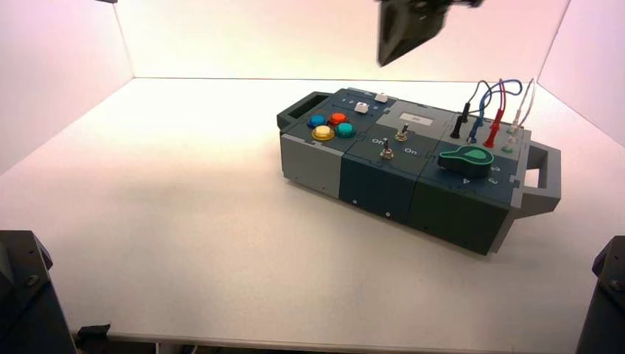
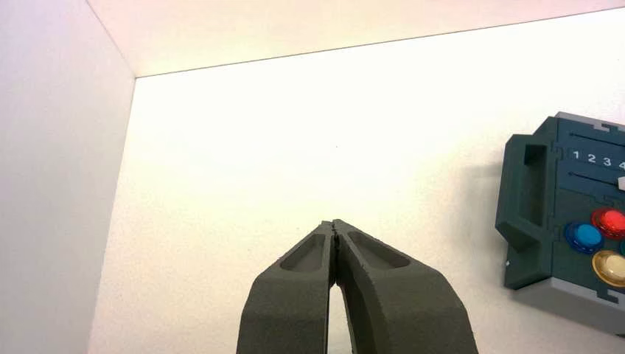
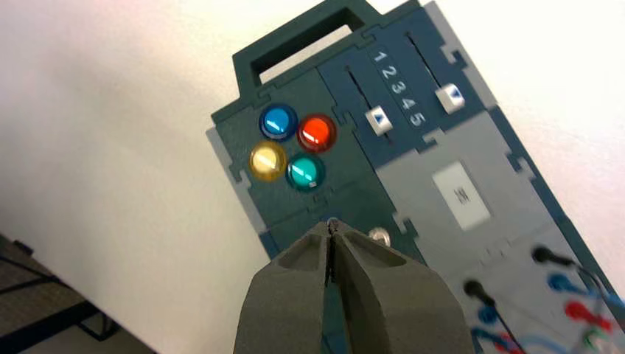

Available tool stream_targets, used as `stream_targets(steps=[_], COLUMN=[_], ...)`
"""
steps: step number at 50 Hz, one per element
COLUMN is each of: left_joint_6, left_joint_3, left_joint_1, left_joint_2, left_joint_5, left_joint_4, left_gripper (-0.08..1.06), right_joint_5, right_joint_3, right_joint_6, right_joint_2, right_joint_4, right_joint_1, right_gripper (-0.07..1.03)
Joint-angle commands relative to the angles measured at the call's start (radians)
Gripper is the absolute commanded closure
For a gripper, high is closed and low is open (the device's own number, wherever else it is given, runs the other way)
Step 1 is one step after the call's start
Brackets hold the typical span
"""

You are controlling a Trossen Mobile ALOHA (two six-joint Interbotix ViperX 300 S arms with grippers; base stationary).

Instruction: Push the blue button with the right gripper.

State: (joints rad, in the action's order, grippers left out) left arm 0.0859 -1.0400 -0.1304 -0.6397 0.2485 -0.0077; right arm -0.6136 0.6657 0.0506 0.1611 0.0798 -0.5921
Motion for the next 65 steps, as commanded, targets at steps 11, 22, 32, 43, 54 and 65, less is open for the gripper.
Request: stream_targets(steps=[11,22,32,43,54,65], left_joint_6=[0.003,0.008,0.006,0.006,0.008,0.006], left_joint_3=[0.020,0.017,0.018,0.018,0.020,0.020], left_joint_1=[0.003,0.005,0.005,0.005,0.005,0.005], left_joint_2=[-0.002,-0.002,0.000,0.000,0.000,-0.003], left_joint_5=[-0.015,-0.015,-0.015,-0.023,-0.023,-0.026], left_joint_4=[0.002,0.002,0.002,0.002,0.002,0.002], left_gripper=[1.01,1.01,1.01,1.01,1.01,1.01], right_joint_5=[-0.038,-0.044,-0.043,-0.041,-0.038,-0.032], right_joint_3=[-0.225,-0.276,-0.301,-0.337,-0.348,-0.360], right_joint_6=[-0.005,-0.005,-0.005,-0.005,-0.005,-0.003], right_joint_2=[-0.241,-0.318,-0.353,-0.388,-0.423,-0.466], right_joint_4=[0.003,0.002,-0.003,-0.011,-0.011,-0.015], right_joint_1=[-0.103,-0.104,-0.103,-0.103,-0.094,-0.084], right_gripper=[0.98,0.98,0.98,0.98,0.98,0.98])
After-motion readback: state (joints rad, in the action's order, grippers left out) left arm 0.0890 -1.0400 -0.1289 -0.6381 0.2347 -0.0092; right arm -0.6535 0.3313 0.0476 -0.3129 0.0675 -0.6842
